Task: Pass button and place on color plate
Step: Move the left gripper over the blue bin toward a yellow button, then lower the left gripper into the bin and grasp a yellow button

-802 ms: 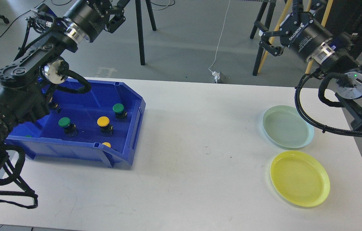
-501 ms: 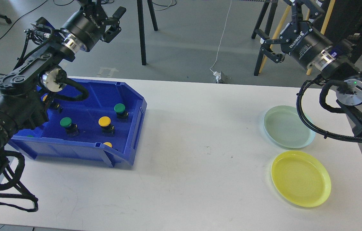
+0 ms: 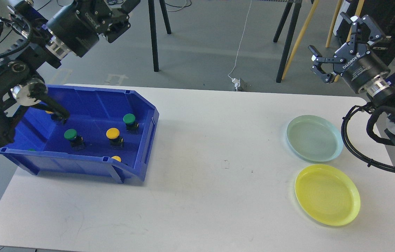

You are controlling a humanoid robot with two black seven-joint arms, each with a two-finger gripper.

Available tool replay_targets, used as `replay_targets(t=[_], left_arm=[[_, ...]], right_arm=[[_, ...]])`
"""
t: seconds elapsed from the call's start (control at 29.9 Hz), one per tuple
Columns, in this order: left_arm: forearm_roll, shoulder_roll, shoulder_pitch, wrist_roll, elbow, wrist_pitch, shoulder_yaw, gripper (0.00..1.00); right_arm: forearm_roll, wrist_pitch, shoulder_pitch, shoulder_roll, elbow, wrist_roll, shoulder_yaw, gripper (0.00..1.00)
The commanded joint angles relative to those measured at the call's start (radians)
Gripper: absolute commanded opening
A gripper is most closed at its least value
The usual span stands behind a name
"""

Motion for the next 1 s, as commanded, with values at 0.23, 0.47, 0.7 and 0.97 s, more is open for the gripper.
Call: replay_targets(t=[0.23,0.47,0.7,0.97], left_arm=[[0.890,0.225,-0.297,0.000,-0.070,0.001,0.660,0.99],[1.078,0.088,-0.201,0.000,0.045,0.001,0.674,0.99],[1.069,-0.018,-0.167,0.000,0.194,0.001,0.672,0.99],[1.061,-0.078,-0.145,0.000,0.297,0.001,0.669,0.99]], right_arm=[[-0.003,0.000,-0.017,0.007,-0.011,0.002,0.003,1.00],[-0.001,0.000,-0.046,0.003,-0.010,0.002,0.004,1.00],[-0.001,0.000,-0.052,-0.002,-0.010,0.002,0.004,1.00],[-0.001,0.000,-0.058,-0.002,-0.008,0.002,0.006,1.00]])
